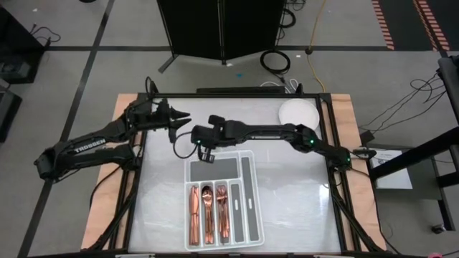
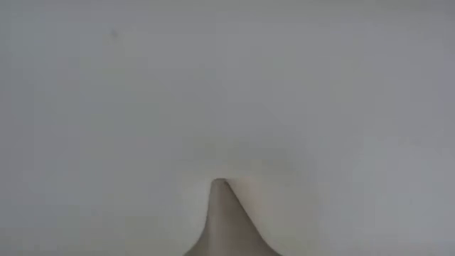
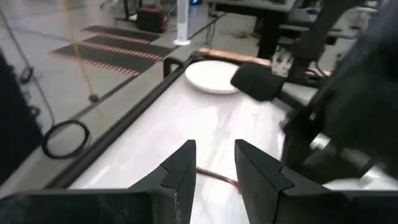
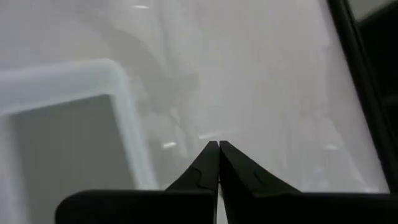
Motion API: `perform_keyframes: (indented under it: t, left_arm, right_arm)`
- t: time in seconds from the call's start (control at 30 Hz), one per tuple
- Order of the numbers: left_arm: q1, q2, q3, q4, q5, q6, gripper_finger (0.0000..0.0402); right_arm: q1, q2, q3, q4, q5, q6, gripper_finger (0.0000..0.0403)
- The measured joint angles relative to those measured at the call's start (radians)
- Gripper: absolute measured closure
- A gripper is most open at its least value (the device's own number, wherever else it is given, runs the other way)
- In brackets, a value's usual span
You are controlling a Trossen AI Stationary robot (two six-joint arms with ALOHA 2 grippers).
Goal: Sort silverware
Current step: Put the fork into the silverware tray
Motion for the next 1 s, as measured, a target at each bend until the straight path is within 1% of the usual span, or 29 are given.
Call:
perform_keyframes:
  t: [0.03,0.13,0.17,0.27,0.37,0.43,0.47,0.53,0.6,0.67,0.77,0.9,1.0]
  left_arm:
    - [0.006,0.000,0.000,0.005,0.025,0.015,0.0291]
    - [0.010,0.005,0.000,0.027,0.153,0.072,0.0291]
    - [0.008,0.009,0.000,0.025,0.176,0.088,0.0291]
    - [0.010,0.031,-0.039,0.059,0.180,0.110,0.0291]
    - [0.006,0.080,-0.129,0.188,0.224,0.080,0.0291]
    - [-0.005,0.128,-0.194,0.320,0.260,0.032,0.0291]
    - [-0.013,0.154,-0.226,0.401,0.261,-0.001,0.0291]
    - [-0.037,0.209,-0.272,0.581,0.255,-0.070,0.0291]
    - [-0.066,0.262,-0.296,0.729,0.222,-0.086,0.0291]
    - [-0.097,0.305,-0.299,0.785,0.201,-0.044,0.0290]
    - [-0.150,0.350,-0.299,0.836,0.180,0.096,0.0279]
    - [-0.203,0.396,-0.299,0.879,0.081,0.180,0.0245]
    - [-0.227,0.429,-0.299,0.960,0.015,0.218,0.0212]
  right_arm:
    - [0.000,-0.018,0.000,-0.004,-0.032,-0.012,0.0402]
    - [0.001,-0.073,0.000,-0.037,-0.118,-0.032,0.0402]
    - [0.002,-0.094,0.000,-0.051,-0.132,-0.035,0.0402]
    - [0.001,-0.161,0.000,-0.079,-0.136,-0.040,0.0402]
    - [-0.003,-0.214,0.002,-0.088,-0.141,-0.037,0.0402]
    - [-0.010,-0.237,0.002,-0.087,-0.174,-0.024,0.0402]
    - [-0.012,-0.245,0.002,-0.077,-0.186,-0.020,0.0402]
    - [-0.020,-0.260,0.002,-0.053,-0.216,-0.009,0.0402]
    - [-0.029,-0.266,0.002,-0.025,-0.251,0.006,0.0402]
    - [-0.037,-0.265,0.002,-0.005,-0.277,0.020,0.0402]
    - [-0.046,-0.262,0.001,0.010,-0.305,0.033,0.0402]
    - [-0.049,-0.262,0.001,0.042,-0.315,0.042,0.0402]
    - [-0.048,-0.262,0.001,0.056,-0.321,0.042,0.0402]
